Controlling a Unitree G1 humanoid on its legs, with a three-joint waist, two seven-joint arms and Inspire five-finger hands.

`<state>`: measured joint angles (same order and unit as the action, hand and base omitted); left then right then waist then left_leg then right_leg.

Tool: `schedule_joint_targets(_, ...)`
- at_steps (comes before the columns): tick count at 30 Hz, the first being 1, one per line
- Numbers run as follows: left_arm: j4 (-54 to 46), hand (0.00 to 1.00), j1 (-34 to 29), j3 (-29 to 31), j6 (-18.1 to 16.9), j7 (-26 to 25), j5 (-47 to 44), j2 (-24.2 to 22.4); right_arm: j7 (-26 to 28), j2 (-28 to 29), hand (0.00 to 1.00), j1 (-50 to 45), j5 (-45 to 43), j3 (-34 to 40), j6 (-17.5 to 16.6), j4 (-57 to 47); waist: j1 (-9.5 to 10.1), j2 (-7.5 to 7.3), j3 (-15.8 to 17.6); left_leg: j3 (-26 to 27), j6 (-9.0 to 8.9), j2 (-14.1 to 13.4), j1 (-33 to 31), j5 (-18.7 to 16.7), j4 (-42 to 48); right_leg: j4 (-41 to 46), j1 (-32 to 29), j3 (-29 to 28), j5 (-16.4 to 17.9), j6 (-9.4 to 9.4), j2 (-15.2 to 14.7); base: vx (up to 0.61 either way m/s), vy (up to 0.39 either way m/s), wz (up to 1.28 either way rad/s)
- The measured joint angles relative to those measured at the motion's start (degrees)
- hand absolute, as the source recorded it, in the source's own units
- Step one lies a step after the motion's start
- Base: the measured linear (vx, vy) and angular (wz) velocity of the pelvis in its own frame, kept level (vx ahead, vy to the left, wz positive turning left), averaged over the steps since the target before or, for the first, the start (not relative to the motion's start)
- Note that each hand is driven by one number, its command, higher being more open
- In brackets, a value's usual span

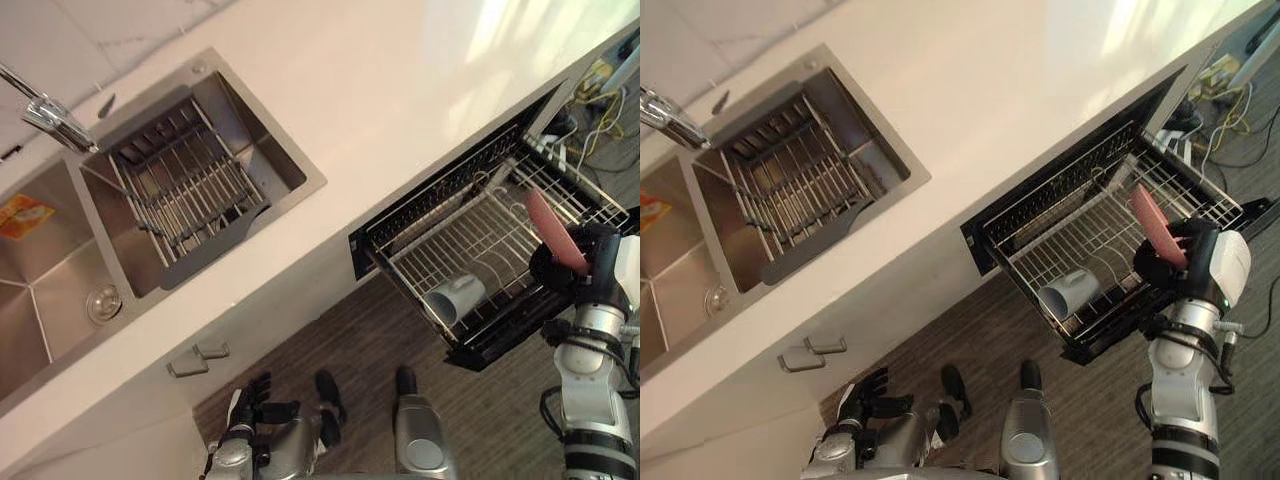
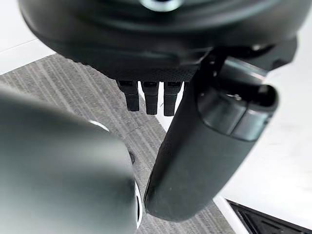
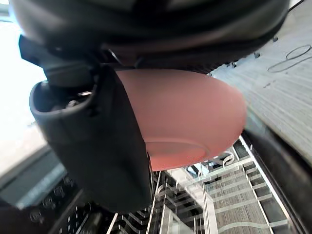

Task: Walk over to the sink, pick up the cup, carry it to the dishwasher, place the cup inside the dishwasher, then close the dishwasher door

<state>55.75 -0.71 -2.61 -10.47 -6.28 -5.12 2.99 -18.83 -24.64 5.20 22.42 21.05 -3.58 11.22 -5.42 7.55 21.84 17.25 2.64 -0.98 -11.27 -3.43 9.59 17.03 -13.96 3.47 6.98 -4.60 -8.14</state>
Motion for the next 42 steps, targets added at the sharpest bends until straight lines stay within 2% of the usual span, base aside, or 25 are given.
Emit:
schedule_joint_targets(9,-1.45,0.90,1.41,-1.62,-0.76,-1.12,-0.74,0.28,0.31,-3.04,0.30,9.98,-3.22,-8.67,0.11,13.03,0.82,0.08,2.92,-0.10,0.01,0.39,-2.39,0.08,0.72,4.11,-3.96,-0.34,1.74,0.23,-0.87,0.00,-0.002,0.01)
schedule_joint_targets(17,-1.52,0.90,2.19,-2.52,-1.41,-1.22,-1.16,0.48,0.88,-5.24,0.30,17.58,-3.21,-13.85,0.24,21.62,1.43,0.14,3.77,-0.15,0.24,0.95,-3.23,0.76,-0.04,4.24,-5.05,-0.41,1.72,0.21,-1.11,0.01,0.003,0.01)
schedule_joint_targets(18,-1.51,0.90,2.25,-2.53,-1.40,-1.33,-1.17,0.48,0.73,-5.41,0.90,18.30,-3.14,-14.07,0.46,21.92,1.50,0.12,3.78,-0.17,0.22,1.02,-3.23,0.90,-0.21,4.23,-5.08,-0.42,1.72,0.21,-1.17,0.00,0.000,0.00)
schedule_joint_targets(30,-1.57,0.90,2.39,-2.51,-1.34,-2.73,-1.14,0.41,-1.28,-3.67,0.90,20.70,-2.96,-13.42,3.53,23.46,2.08,0.10,3.79,0.18,0.05,1.02,-2.76,1.32,-1.12,4.12,-5.18,-0.96,1.61,0.16,-1.22,0.00,0.001,-0.01)
schedule_joint_targets(42,-1.67,0.90,2.56,-2.40,-0.98,-3.31,-0.95,0.18,-3.95,2.51,0.90,11.26,-2.24,-6.54,4.49,11.13,2.42,-0.01,3.77,0.47,0.09,1.07,-1.25,1.44,-1.58,1.53,-3.03,-1.55,0.11,-0.32,-1.03,0.01,0.011,-0.03)
